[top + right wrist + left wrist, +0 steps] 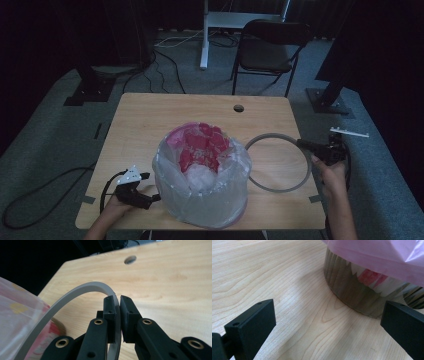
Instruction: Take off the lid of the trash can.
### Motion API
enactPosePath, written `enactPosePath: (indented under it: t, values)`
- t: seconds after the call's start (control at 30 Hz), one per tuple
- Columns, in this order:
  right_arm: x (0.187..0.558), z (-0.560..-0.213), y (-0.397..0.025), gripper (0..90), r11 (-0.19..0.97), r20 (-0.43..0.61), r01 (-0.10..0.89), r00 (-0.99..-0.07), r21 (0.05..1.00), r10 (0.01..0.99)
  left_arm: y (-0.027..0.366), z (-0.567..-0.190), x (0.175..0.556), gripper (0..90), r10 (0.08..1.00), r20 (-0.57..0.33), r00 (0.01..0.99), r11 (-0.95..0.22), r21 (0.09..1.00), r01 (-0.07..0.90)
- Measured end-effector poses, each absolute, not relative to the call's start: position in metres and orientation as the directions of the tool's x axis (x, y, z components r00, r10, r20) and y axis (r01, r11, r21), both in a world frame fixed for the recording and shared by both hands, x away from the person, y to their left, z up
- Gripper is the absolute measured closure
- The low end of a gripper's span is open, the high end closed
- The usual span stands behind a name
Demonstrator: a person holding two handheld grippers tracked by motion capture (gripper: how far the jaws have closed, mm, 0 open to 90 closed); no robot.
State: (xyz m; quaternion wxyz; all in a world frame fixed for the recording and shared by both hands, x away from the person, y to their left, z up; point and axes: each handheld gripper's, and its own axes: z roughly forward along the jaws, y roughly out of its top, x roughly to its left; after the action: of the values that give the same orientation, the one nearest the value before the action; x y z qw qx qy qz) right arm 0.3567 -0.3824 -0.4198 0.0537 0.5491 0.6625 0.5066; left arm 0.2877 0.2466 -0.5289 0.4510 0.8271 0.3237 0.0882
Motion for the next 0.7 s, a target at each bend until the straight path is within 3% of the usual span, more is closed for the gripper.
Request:
enactPosePath:
  t: [0.43,0.7]
  values:
    - [0.361,-0.481,-0.377,85.0,-0.114,0.493,0.739,-0.319,0.664,0.809,0.247,-0.529,0.288,0.0,0.614,-0.147,0.776,-0.379,0.807,0.453]
    - [0.367,-0.507,-0.378,84.8,-0.151,0.581,0.766,-0.327,0.625,0.745,0.247,-0.529,0.288,0.0,0.61,-0.15,0.778,-0.378,0.808,0.452]
